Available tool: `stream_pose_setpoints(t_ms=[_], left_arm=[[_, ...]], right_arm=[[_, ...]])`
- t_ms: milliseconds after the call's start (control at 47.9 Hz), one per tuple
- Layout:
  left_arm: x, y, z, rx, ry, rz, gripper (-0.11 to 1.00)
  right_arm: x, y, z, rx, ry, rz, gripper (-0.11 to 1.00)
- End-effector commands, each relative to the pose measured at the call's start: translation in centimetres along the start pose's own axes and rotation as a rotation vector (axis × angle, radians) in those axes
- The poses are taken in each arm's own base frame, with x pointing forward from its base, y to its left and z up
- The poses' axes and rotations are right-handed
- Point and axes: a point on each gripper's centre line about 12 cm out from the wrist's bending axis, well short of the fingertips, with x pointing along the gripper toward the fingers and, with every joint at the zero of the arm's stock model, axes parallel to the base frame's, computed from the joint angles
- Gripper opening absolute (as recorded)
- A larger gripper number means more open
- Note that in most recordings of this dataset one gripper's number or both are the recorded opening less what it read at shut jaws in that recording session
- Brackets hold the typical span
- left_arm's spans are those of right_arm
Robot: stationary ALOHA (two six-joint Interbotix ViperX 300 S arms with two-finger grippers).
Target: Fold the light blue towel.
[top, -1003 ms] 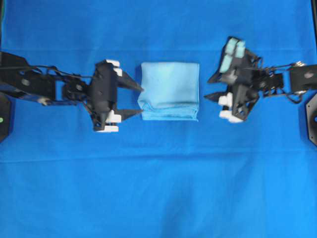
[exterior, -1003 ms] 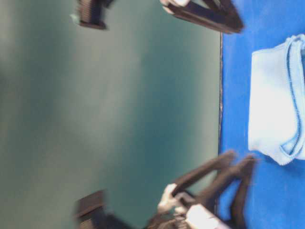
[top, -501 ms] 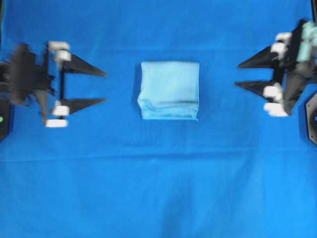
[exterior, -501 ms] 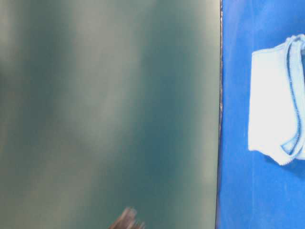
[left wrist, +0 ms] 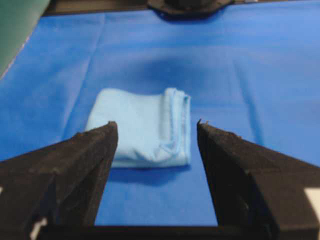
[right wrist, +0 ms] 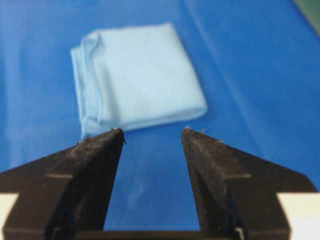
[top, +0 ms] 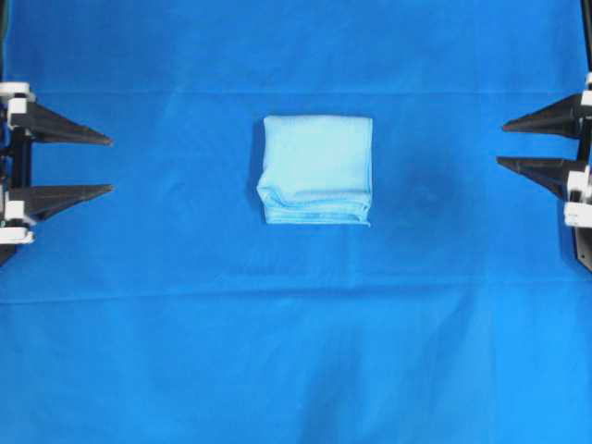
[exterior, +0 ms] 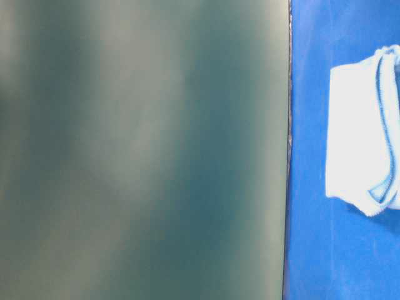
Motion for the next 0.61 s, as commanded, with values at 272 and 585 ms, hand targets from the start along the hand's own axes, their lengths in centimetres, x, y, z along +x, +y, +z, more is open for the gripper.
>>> stream_pose_setpoints(t_ms=[272,585], left_arm=[[-1.2,-0.1,-2.2,-0.039,0.016,0.003,0.61],[-1.2,-0.1,-2.2,-0.039,0.017,0.003,0.61]], right_arm=[[0.8,0.7,-0.7,0.005,-0.028,0.058,0.56],[0.8,0.7,-0.6,0.005,-0.029,0.058,0.56]])
